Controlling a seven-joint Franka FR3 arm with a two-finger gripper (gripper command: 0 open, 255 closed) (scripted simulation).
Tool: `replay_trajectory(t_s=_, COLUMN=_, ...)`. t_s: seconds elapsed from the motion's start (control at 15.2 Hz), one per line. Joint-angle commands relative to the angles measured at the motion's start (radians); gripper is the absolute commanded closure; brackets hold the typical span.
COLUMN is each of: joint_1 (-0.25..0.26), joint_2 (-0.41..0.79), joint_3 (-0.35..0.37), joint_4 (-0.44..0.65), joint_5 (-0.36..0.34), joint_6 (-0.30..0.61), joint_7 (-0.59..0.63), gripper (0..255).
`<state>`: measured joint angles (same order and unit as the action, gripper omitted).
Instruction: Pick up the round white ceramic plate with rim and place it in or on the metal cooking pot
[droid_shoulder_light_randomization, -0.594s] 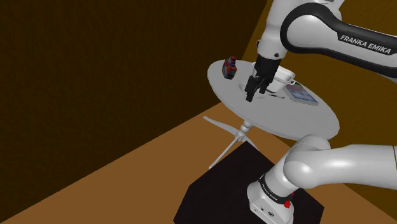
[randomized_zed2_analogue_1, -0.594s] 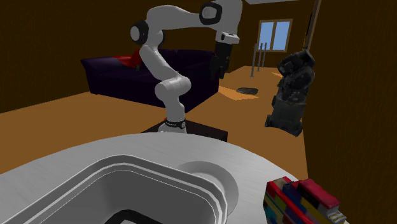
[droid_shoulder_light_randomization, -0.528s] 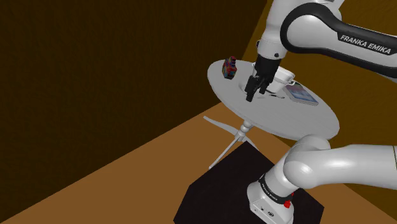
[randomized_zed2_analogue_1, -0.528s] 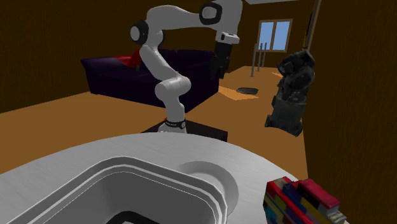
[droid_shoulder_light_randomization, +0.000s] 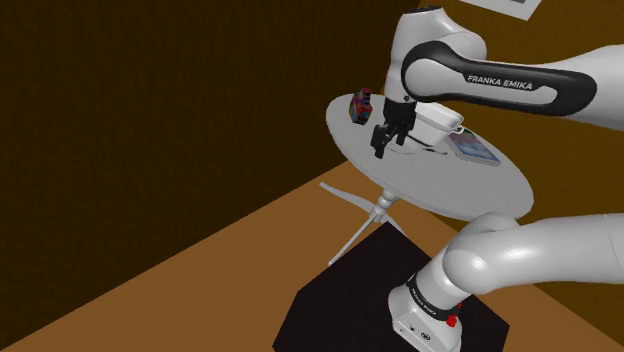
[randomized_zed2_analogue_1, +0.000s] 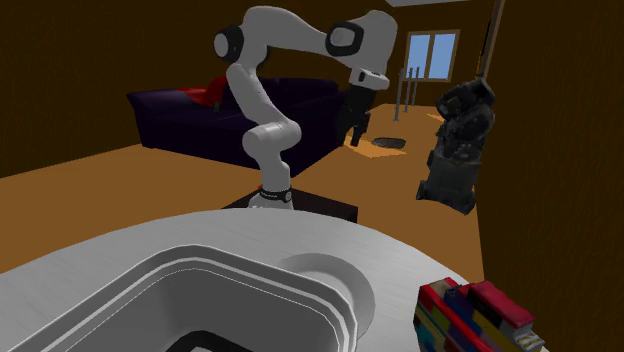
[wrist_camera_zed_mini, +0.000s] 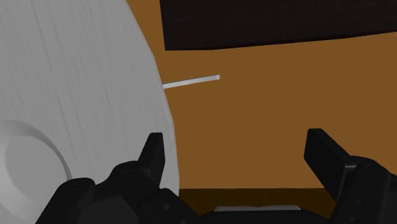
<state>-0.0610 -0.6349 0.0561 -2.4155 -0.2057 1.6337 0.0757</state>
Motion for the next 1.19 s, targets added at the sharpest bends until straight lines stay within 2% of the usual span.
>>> replay_trajectory(t_s=0.0, joint_1=-0.023, joint_2=0.052, joint_3=-0.009, joint_4=-0.004, joint_5=-0.048, joint_6=0.057, joint_7=0.003, gripper=0)
replay_trajectory(t_s=0.53, joint_1=-0.113, joint_2=0.286, joint_3=-0.033, joint_4=0.051, joint_5=-0.235, joint_6=0.230, joint_7=0.057, gripper=0)
replay_trajectory(t_s=1.12, joint_1=-0.199, joint_2=0.567, joint_3=-0.072, joint_4=0.210, joint_5=-0.452, joint_6=0.345, joint_7=0.146, gripper=0)
